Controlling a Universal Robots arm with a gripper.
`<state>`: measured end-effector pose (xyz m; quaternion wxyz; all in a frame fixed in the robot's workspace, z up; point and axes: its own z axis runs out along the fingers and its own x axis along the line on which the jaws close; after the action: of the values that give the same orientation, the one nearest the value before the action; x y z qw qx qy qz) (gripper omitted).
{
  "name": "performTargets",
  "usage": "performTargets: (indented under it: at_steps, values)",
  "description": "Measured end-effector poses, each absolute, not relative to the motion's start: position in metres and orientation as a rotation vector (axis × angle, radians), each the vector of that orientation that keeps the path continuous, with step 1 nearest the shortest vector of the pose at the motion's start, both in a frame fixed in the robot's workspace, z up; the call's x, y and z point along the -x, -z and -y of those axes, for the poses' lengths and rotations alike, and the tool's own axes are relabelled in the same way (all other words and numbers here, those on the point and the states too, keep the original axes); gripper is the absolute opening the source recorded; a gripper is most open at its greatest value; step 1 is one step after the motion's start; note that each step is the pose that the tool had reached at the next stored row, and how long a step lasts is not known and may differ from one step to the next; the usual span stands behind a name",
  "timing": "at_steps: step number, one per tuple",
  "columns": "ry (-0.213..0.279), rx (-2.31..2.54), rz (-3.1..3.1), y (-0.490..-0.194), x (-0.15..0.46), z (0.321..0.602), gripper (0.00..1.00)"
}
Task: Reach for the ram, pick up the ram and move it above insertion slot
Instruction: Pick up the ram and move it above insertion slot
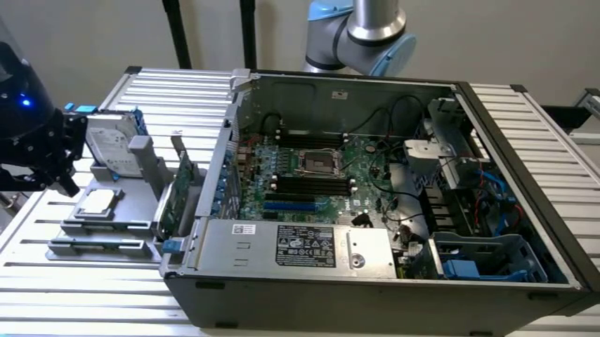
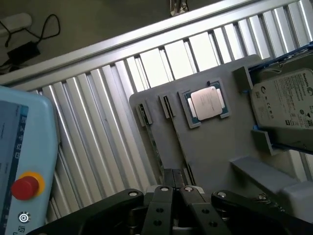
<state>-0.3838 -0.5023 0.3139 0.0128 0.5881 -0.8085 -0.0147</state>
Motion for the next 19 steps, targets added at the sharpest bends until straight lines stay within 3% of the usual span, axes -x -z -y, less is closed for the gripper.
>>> performTargets:
  at_steps: [19]
  values:
    - [0.035,-2.121,2.285,-0.3118,0.384,0.5033,0.11]
